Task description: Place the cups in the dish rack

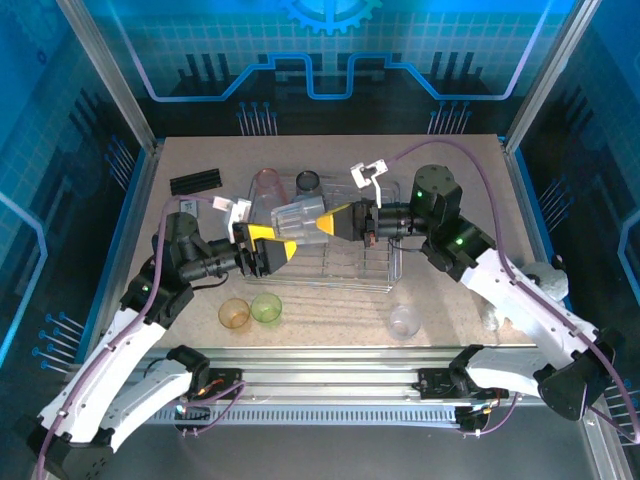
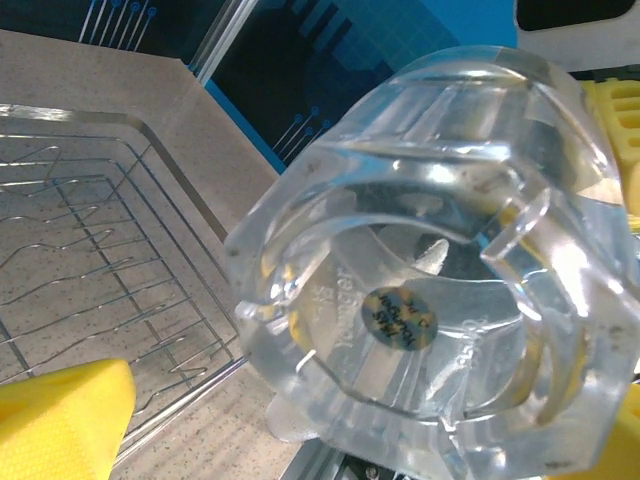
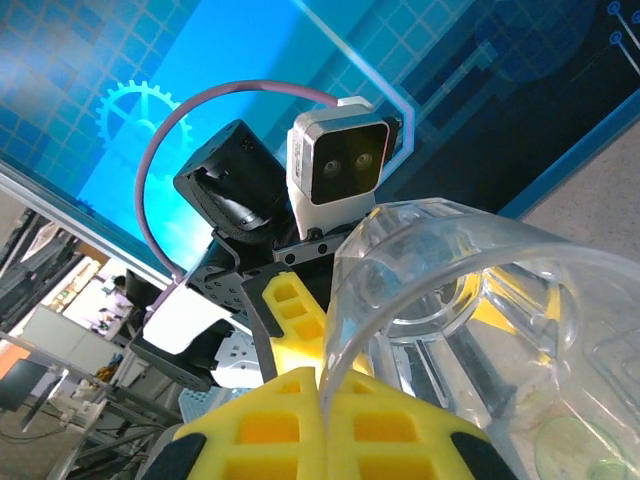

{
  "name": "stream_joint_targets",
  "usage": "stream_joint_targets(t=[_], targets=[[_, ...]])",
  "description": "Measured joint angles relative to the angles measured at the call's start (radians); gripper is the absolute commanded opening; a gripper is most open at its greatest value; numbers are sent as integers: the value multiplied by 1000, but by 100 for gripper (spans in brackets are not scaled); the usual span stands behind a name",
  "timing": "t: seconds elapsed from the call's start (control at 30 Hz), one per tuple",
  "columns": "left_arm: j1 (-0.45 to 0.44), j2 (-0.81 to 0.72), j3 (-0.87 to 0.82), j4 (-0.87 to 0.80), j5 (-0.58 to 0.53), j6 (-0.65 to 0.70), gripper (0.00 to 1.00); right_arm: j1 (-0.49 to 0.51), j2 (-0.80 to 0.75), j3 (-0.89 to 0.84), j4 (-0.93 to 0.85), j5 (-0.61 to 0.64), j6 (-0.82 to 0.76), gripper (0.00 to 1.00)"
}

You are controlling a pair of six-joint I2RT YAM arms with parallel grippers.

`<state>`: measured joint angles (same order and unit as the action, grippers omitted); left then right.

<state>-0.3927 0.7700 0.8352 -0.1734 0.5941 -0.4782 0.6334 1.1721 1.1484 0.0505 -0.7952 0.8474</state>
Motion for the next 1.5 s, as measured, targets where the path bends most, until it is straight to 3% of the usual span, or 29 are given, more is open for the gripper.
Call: stream_joint_targets(t=[0.47, 0.77, 0.83, 0.87, 0.9, 0.93, 1.03, 1.2, 1.33, 1.5], targets=[[3, 2, 0, 75, 81, -47, 79, 0, 33, -6, 50, -36, 39, 0], [12, 2, 0, 75, 95, -59, 46, -1, 33, -6, 63, -43, 42, 0], [12, 2, 0, 74, 95, -59, 47, -1, 33, -6, 62, -43, 40, 0], [12, 2, 0, 74, 95, -59, 60, -1, 34, -3, 60, -43, 39, 0], [12, 2, 0, 74, 95, -59, 80, -1, 37, -1, 58, -43, 36, 0], [13, 2, 0, 74, 93, -58, 88, -1, 39, 2, 56, -44, 35, 0], [10, 1, 0, 79, 92, -64, 98, 12, 62, 4, 50, -47, 32, 0], [11, -10, -1, 66, 63, -66, 96, 16, 87, 4, 44, -55, 31, 0], [11, -16, -2, 66, 58, -71, 84, 19, 87, 6, 48, -69, 31, 0], [15, -8, -3, 71, 62, -79, 61, 18, 86, 16, 47, -81, 25, 0]])
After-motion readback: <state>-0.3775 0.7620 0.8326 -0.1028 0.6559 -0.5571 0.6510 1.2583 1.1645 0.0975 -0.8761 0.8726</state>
